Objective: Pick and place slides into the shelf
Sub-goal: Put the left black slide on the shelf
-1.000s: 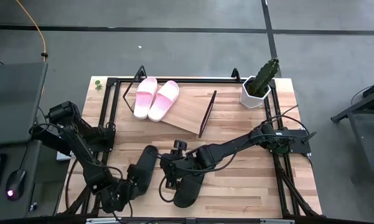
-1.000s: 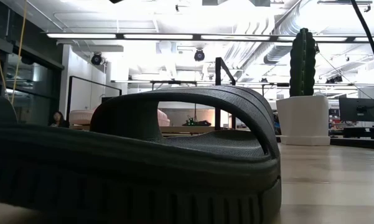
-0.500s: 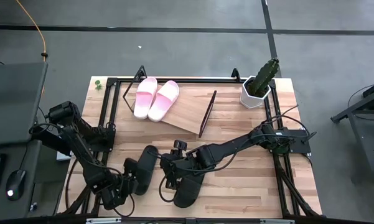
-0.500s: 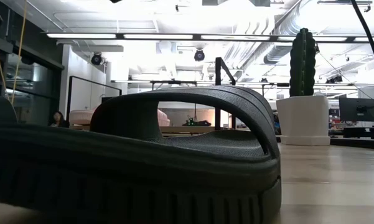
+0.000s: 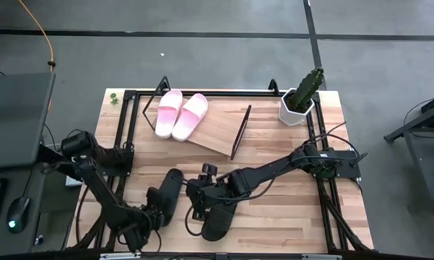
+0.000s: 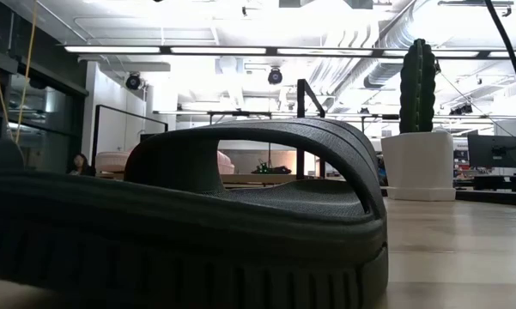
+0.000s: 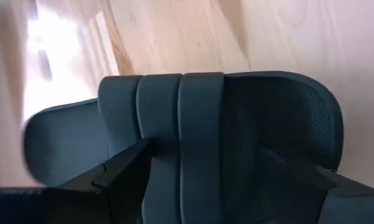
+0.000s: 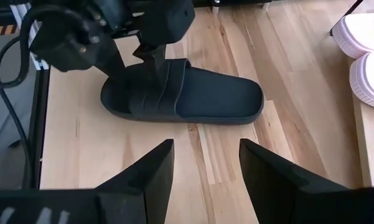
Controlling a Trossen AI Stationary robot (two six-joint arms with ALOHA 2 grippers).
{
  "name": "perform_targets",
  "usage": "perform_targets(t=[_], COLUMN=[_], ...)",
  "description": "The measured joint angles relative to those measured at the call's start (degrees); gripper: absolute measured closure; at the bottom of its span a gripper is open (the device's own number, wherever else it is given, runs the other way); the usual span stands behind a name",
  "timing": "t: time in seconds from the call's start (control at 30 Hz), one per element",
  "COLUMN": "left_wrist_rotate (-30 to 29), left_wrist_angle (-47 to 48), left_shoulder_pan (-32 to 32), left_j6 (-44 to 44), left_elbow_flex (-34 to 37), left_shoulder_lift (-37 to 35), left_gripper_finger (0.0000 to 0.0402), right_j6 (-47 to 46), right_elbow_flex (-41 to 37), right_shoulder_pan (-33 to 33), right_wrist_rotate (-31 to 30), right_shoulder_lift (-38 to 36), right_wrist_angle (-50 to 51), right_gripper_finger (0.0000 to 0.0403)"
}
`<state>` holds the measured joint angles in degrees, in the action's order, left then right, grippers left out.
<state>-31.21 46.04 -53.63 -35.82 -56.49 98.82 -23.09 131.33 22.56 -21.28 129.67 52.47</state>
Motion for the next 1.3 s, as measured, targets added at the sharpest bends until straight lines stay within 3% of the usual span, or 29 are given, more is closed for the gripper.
perform_targets(t=[0.37, 0.57, 0.9, 1.3], left_wrist_rotate=[-5.2, -6.1, -6.8, -7.0], left_wrist_angle=[16.0, 18.9, 28.0, 29.5], left_shoulder_pan=[0.0, 0.0, 0.0, 0.0], left_j6=[-0.7, -1.3, -10.7, -14.6], left_elbow_flex=[-16.9, -17.4, -17.4, -17.4], left_shoulder_lift=[12.1, 15.3, 15.9, 15.9], left_gripper_finger=[0.0137, 0.0137, 0.0138, 0.0138], right_j6=[-0.5, -0.5, -0.5, -0.2], right_elbow_flex=[0.0, 0.0, 0.0, 0.0], right_shoulder_pan=[0.2, 0.7, 0.7, 0.7], right_wrist_rotate=[0.3, 0.3, 0.3, 0.2], right_shoulder_lift=[0.0, 0.0, 0.0, 0.0], right_wrist_angle=[0.5, 1.0, 0.7, 0.3], right_gripper_finger=[0.0231, 0.0231, 0.0231, 0.0231])
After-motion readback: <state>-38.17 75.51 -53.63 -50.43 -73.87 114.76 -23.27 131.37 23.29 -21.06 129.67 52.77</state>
